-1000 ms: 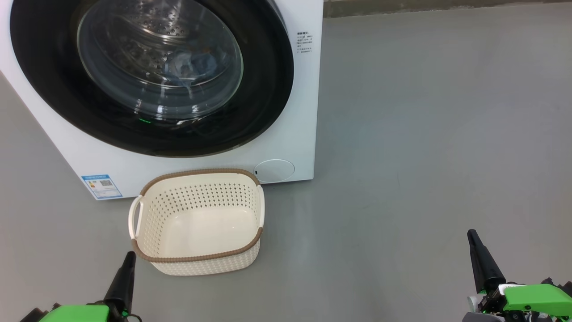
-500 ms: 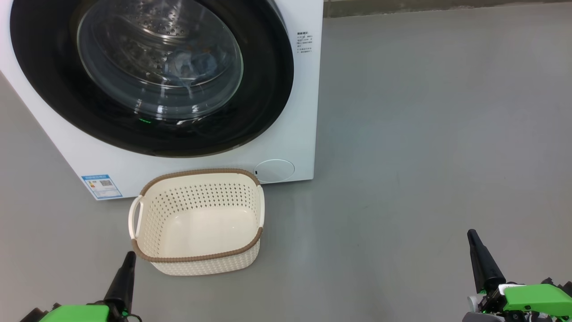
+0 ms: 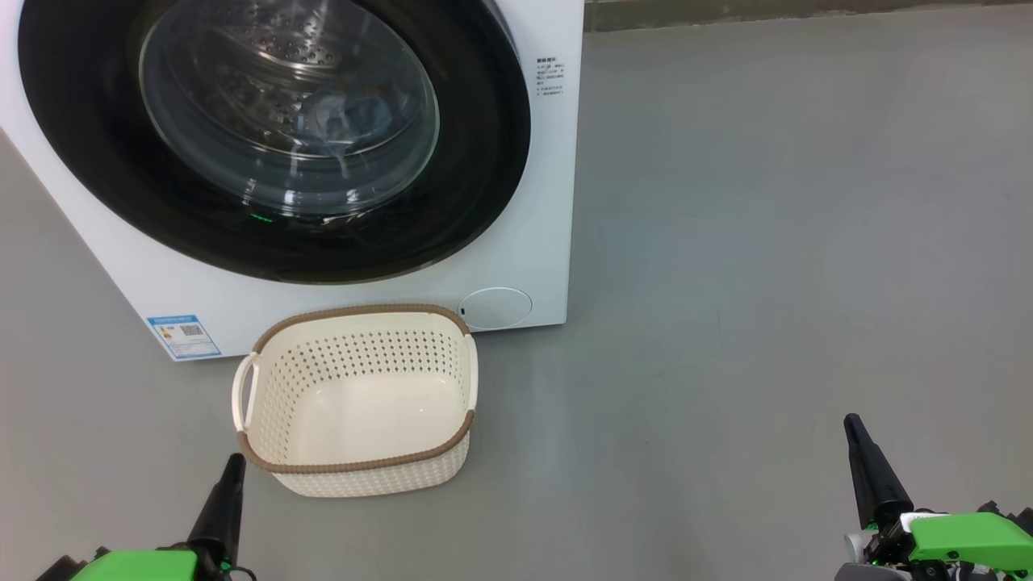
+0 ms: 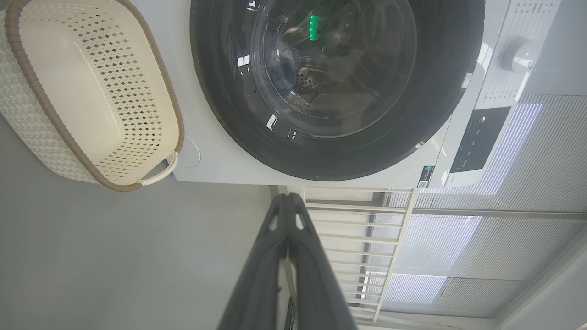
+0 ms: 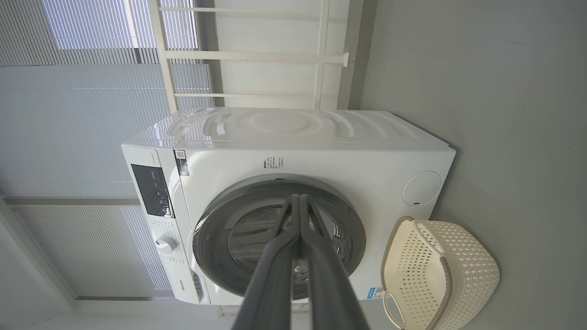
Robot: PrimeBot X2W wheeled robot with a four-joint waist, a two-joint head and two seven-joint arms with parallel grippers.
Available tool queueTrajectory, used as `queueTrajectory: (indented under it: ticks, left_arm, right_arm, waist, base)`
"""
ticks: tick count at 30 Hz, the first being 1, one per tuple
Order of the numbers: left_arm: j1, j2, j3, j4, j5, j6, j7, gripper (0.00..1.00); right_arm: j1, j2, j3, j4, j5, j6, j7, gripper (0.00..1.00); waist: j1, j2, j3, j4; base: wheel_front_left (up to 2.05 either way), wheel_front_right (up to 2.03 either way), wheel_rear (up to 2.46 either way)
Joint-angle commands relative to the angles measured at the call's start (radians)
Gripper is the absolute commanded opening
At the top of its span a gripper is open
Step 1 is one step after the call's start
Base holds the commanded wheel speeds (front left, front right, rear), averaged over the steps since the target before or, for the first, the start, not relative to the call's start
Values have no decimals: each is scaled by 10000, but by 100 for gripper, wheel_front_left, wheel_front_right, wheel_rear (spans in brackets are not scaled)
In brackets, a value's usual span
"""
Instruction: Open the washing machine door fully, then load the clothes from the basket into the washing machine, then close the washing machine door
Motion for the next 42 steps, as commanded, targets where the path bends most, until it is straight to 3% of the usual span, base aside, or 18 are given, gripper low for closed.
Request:
queueTrajectory:
  ticks: [1,42]
  left_arm:
    - [-415,192,340,-195,-73,-100,60,0]
    - [-415,192,339,-196,-74,-100,60,0]
  right_arm:
    - [-410,-35,225,-249,42,16,76,0]
    - [-409,-35,226,-249,43,16,76,0]
  waist:
    - [0,0,0,0]
    - [0,0,0,0]
  base:
    - [0,0,0]
    - [0,0,0]
